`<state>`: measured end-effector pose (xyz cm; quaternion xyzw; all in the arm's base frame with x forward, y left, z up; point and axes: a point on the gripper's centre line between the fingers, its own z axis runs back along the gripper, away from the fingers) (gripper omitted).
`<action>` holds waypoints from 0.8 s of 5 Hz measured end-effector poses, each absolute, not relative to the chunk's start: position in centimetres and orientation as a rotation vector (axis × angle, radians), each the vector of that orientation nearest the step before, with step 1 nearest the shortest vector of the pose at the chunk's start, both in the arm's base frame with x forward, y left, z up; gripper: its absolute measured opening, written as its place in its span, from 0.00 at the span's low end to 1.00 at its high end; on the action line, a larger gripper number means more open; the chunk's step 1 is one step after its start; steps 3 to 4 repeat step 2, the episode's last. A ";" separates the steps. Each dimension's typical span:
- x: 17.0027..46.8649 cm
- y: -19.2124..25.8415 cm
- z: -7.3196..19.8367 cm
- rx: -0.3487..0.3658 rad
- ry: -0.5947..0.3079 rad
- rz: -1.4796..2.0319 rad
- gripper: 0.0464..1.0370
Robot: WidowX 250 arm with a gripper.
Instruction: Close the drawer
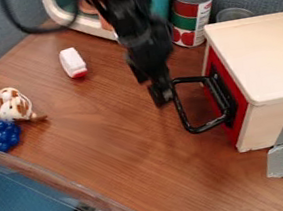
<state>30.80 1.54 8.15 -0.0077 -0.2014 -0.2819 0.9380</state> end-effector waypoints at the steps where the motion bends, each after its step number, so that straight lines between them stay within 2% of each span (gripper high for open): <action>1: 26.9 6.8 11.2 0.058 -0.291 -0.498 0.96; 2: 23.8 10.9 13.6 0.153 -0.215 -0.470 0.96; 4: 23.8 10.9 13.6 0.153 -0.215 -0.470 0.96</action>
